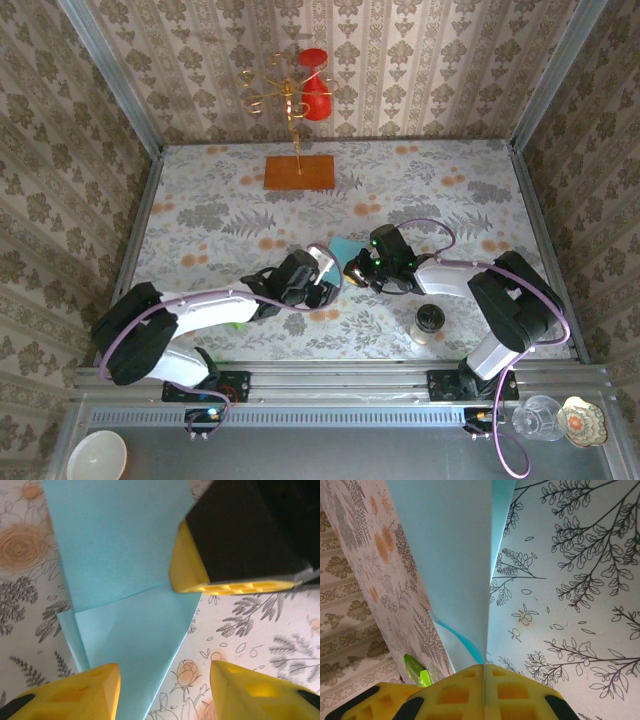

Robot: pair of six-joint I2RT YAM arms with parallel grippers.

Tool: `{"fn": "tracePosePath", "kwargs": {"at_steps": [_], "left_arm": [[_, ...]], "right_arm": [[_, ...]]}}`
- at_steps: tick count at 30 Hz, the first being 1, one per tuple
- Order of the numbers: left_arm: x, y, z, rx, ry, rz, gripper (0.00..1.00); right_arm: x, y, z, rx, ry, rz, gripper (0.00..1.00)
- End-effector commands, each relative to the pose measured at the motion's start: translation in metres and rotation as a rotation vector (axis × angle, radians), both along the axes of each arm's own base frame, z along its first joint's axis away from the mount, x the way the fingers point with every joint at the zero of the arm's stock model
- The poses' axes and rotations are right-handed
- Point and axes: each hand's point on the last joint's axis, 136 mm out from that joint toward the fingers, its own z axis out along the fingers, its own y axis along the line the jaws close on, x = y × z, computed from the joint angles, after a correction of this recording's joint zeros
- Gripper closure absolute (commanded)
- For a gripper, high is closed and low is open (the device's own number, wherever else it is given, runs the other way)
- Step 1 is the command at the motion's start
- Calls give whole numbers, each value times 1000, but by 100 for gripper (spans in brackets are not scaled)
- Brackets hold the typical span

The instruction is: Fold a paper plane with a square sheet of paper (pick it up from the middle)

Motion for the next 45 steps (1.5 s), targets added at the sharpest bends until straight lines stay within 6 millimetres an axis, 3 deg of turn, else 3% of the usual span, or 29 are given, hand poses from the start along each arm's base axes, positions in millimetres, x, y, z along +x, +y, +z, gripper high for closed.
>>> {"fn": "tracePosePath", "kwargs": {"at_steps": [1,12,29,32,35,45], "left_arm": [[11,-7,2,78,-177,-97,48],[10,-10,-13,129,-367,-200,52],[11,-11,-30,129,-390,-212,71],[10,-11,-34,120,-369,-212,77],[9,-9,-37,98,-339,-203,82],[5,-13,-29,-108,-98,-154,100]], "right_arm": [[5,3,12,25,10,-24,100],[11,1,21,70,35,-53,99],[7,-2,19,80,72,-53,94],[7,-3,18,75,72,-51,88],[8,-6,21,64,54,-48,75],[14,-39,28,-70,-46,-38,48]]}}
